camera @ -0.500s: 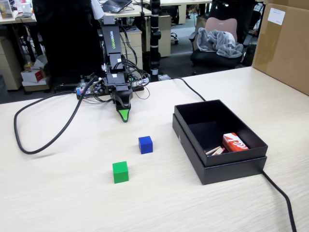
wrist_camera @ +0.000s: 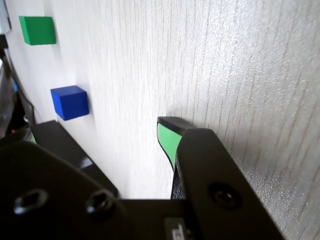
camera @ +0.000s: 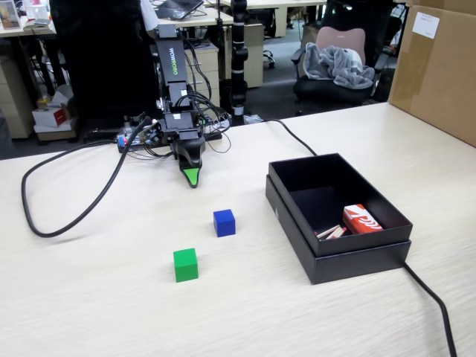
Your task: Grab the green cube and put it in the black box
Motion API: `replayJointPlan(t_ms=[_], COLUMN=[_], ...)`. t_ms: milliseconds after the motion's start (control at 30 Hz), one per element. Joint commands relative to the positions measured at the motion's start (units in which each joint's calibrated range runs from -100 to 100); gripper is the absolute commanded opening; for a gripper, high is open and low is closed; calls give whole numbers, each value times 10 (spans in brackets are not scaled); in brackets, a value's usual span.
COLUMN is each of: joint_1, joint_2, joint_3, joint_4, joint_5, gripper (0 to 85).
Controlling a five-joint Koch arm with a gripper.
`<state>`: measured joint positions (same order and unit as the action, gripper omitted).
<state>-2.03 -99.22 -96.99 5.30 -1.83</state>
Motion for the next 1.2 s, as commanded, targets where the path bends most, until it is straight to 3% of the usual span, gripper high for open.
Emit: replayJointPlan(t_ms=[0,900,1167], joint_1=[0,-1,-13], joint_2=[0,-1,-2], joint_3=[-5,-4,41], joint_4=[-22,-25,-99], joint_5=[-1,-1,-1], gripper=[483,475,476])
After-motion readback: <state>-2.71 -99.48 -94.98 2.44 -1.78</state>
